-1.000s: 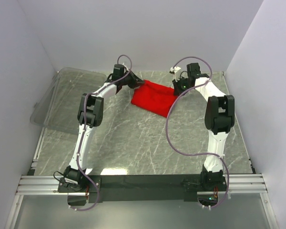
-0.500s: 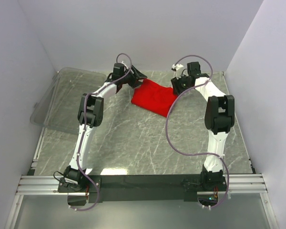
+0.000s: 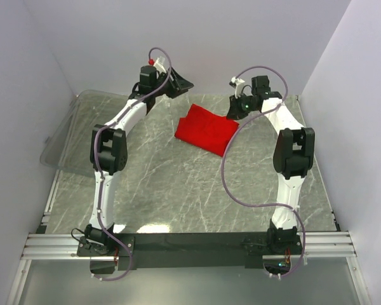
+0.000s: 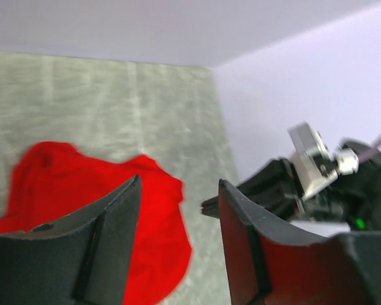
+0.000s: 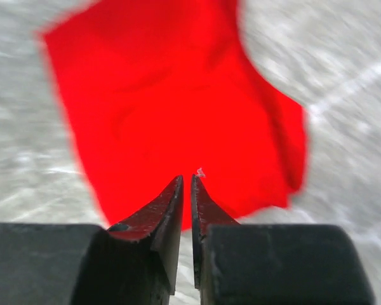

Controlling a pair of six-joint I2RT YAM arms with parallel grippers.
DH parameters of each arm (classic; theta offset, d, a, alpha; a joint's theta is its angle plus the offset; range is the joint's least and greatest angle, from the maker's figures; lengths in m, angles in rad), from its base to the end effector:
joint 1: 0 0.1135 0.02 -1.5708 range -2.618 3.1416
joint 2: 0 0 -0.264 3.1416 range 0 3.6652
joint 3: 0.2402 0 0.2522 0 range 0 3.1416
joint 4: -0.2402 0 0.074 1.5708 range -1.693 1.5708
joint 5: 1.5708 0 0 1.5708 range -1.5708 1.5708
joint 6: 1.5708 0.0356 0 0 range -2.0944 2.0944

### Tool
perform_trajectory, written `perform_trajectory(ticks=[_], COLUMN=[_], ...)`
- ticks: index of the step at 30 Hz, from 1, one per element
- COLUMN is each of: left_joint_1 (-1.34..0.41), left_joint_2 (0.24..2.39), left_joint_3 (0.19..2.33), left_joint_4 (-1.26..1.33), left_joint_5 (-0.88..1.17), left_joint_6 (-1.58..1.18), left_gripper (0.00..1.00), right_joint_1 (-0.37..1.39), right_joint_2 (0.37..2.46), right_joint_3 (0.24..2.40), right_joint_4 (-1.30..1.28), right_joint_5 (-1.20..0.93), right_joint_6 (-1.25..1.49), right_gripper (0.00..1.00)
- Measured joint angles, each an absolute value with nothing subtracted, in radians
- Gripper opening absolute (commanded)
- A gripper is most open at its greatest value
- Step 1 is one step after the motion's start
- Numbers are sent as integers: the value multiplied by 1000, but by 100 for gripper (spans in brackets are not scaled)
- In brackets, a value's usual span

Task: Fold and stack the t-shirts
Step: Fold the tshirt

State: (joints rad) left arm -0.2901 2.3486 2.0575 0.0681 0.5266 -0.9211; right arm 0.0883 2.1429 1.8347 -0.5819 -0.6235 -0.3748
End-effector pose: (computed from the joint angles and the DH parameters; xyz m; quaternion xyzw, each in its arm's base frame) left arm 0.5308 -0.1771 0.2656 -0.0797 0.7676 -0.5102 0.3796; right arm 0.4756 0.0630 0.2384 -0.3055 0.8498 0.2408 0.3557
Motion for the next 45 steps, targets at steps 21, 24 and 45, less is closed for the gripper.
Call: perform_trajectory(ticks=[21, 24, 45], left_joint_1=[-376, -375, -374], left_joint_2=[2638, 2656, 2701], left_joint_3=[2074, 2085, 2102], left_joint_4=[219, 234, 443], left_joint_5=[734, 697, 388], left_joint_6=[-1134, -1170, -1423], left_gripper=[59, 59, 65], right_joint_1=[104, 102, 99], right_joint_2=[2307, 2307, 2307], right_joint_3=[1877, 1877, 1782], right_joint_4=[-548, -535, -521], right_joint_5=[-856, -846, -747], right_joint_6=[39, 68, 91], right_gripper=[10, 10, 8])
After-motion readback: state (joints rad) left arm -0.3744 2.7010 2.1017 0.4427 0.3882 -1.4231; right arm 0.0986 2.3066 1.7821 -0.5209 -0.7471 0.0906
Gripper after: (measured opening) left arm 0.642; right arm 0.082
